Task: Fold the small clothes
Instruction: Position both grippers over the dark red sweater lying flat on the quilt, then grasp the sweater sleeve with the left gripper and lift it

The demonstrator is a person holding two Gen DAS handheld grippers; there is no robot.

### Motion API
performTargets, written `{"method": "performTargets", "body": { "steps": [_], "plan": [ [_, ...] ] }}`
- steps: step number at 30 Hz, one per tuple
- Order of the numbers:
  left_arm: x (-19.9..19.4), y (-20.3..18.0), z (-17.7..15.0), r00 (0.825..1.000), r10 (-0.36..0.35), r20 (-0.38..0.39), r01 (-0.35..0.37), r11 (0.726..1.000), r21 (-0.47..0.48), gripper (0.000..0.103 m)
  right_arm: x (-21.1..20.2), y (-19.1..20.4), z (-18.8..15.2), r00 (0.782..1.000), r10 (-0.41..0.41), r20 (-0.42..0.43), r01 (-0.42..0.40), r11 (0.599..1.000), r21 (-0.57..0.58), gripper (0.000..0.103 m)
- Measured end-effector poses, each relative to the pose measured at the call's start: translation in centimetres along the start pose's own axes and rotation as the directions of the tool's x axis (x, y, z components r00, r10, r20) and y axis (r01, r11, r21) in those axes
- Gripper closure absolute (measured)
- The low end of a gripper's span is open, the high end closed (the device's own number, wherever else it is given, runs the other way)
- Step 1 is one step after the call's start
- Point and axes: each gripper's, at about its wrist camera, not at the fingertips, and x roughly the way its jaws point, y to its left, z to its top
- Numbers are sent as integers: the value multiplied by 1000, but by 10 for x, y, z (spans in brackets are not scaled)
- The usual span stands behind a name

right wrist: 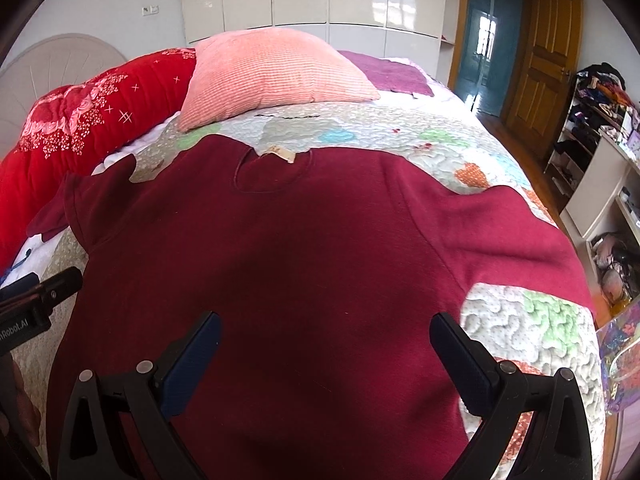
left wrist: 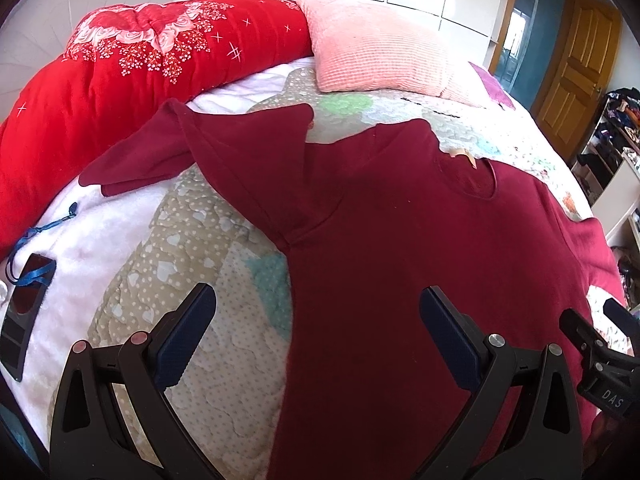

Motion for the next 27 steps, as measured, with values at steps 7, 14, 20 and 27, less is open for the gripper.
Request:
{"method": "performTargets", "body": {
  "steps": [7, 14, 20, 27],
  "plan": [
    [7, 13, 5, 1000, 19, -6, -19, 1000, -19, 1, 11, 12, 4, 1000, 18, -13, -19, 1000, -20, 0],
    [14, 26, 10, 999, 25, -23, -26, 999, -32, 1, 18, 23, 8, 999, 34, -21, -35, 999, -34, 0],
    [20, 71, 34, 999, 31, -31, -35, 991, -128, 1, 23, 30, 9, 998, 51, -33, -52, 997, -50, 0],
    [27, 149, 84, 1000, 23, -15, -27, 945, -327, 1, 30, 32, 8, 995, 78, -53, -81, 996, -46, 0]
  ]
}}
